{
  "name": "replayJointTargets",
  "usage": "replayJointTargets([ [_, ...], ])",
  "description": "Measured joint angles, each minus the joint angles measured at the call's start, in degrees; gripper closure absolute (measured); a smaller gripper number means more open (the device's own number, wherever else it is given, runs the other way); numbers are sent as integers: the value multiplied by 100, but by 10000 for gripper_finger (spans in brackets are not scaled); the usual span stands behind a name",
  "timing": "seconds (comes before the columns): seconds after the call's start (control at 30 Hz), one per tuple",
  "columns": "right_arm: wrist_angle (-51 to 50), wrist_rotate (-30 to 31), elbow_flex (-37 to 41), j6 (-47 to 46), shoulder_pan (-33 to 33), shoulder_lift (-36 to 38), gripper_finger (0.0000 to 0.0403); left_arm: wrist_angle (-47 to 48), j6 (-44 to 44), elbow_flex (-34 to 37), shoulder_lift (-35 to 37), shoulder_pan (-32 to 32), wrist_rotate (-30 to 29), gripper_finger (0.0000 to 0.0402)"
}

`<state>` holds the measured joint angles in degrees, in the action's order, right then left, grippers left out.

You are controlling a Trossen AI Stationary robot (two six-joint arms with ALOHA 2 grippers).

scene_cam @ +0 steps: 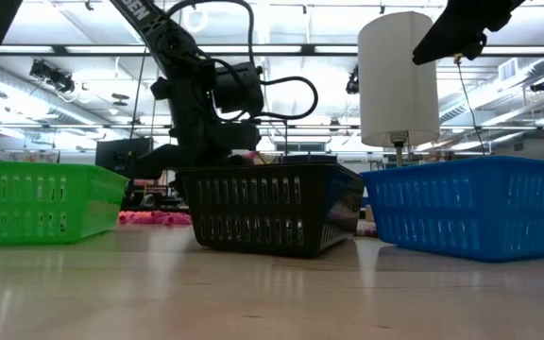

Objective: Sort crayons
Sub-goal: Put the white crayon into the green bin

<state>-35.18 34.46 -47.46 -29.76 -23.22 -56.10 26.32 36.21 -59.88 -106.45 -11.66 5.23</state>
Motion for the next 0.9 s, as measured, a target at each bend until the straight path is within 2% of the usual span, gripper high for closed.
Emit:
replayJointTargets([
  [0.1,0,0,0,11,0,0,311,21,-64,7,-5,0,-3,294],
  [0.33,3,-7,0,-146,0,-2,311,31,-232,11,-9,-2,-26,386],
  [0.7,85,-120,0,-262,0,0,311,52,-304,17,24,91,-134,386],
  [0.9,85,-98,0,-262,7,0,311,370,-334,103,521,269,-649,386],
])
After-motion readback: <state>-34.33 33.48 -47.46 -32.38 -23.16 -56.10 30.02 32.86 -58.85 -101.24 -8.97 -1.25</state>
